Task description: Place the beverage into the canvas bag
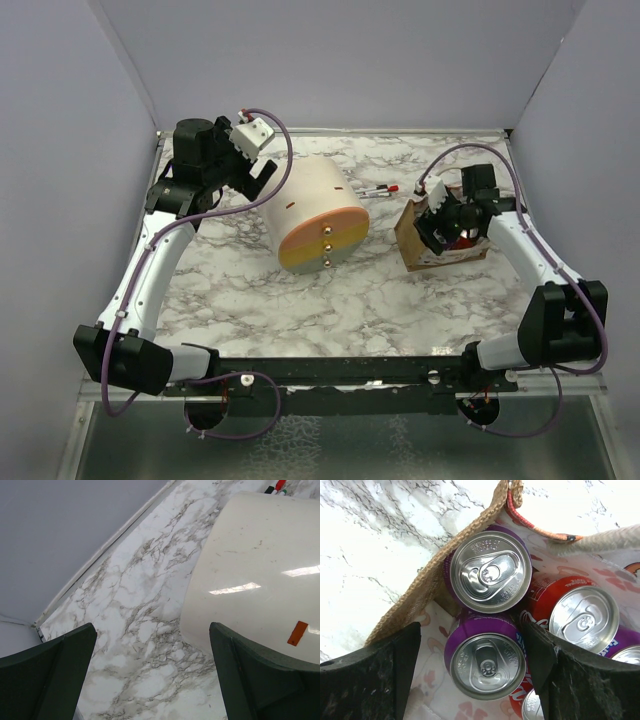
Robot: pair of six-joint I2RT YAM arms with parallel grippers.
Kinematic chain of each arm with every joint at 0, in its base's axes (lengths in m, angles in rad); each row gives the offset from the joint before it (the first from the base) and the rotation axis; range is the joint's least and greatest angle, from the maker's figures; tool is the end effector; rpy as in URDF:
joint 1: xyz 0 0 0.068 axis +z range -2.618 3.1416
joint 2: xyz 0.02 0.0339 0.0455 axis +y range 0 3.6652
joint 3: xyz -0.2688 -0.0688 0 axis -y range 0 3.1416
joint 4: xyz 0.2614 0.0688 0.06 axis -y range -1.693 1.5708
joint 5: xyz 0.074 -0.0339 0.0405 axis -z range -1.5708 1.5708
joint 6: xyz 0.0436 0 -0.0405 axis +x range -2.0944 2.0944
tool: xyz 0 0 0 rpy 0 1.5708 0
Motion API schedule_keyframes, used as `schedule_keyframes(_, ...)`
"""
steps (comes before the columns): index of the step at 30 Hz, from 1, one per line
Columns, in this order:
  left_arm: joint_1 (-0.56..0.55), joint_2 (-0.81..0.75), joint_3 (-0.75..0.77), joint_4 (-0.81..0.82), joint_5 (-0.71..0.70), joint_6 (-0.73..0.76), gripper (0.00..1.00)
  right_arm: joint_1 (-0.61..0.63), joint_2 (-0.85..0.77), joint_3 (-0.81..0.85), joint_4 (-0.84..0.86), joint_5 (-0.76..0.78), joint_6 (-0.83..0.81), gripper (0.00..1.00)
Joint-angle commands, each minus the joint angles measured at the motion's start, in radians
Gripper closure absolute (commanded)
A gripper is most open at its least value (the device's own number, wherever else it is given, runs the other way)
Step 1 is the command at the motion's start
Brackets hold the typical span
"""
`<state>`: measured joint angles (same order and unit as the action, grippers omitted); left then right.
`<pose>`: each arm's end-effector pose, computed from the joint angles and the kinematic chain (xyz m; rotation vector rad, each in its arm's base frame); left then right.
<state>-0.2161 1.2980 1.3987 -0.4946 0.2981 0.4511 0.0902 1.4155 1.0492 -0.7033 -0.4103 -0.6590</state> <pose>0.2985 -0.0786 0.4139 0.8186 1.7687 -0.1375 0.2960 0.0442 0.2415 -1.0521 2.3073 0.3239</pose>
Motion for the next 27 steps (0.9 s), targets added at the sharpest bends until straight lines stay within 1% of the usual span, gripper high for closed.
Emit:
schedule_keyframes(1, -0.002, -0.030, -0.010, 0.034, 0.014, -0.005, 0.01, 0.008, -0.009, 0.050, -0.074, -0.083, -0.007, 0.18)
schedule_keyframes(8, -0.001, -0.047, -0.022, 0.036, 0.014, -0.008, 0.01, 0.008, -0.048, 0.090, -0.123, -0.069, 0.000, 0.18)
schedule_keyframes(15, -0.001, -0.061, -0.026, 0.036, 0.015, -0.010, 0.01, 0.008, -0.090, 0.127, -0.152, -0.056, 0.063, 0.20)
schedule_keyframes(20, 0.000, -0.072, -0.031, 0.037, 0.009, -0.015, 0.01, 0.005, -0.103, 0.157, -0.151, 0.012, 0.126, 0.26)
schedule_keyframes(27, 0.008, -0.085, -0.039, 0.044, 0.010, -0.036, 0.01, -0.049, -0.093, 0.137, -0.118, 0.084, 0.142, 0.35)
